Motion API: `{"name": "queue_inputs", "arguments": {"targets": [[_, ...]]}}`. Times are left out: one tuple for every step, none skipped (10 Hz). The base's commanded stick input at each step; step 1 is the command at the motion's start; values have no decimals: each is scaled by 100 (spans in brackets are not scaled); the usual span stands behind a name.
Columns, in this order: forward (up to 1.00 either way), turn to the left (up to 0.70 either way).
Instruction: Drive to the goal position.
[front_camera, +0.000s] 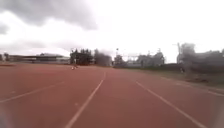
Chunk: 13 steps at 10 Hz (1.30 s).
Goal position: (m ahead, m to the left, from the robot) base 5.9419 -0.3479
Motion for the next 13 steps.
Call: {"name": "queue_inputs", "arguments": {"targets": [[70, 0], [70, 0], [70, 0], [70, 0], [70, 0], [70, 0], [70, 0], [70, 0], [70, 0], [70, 0], [70, 0], [70, 0], [70, 0]]}}
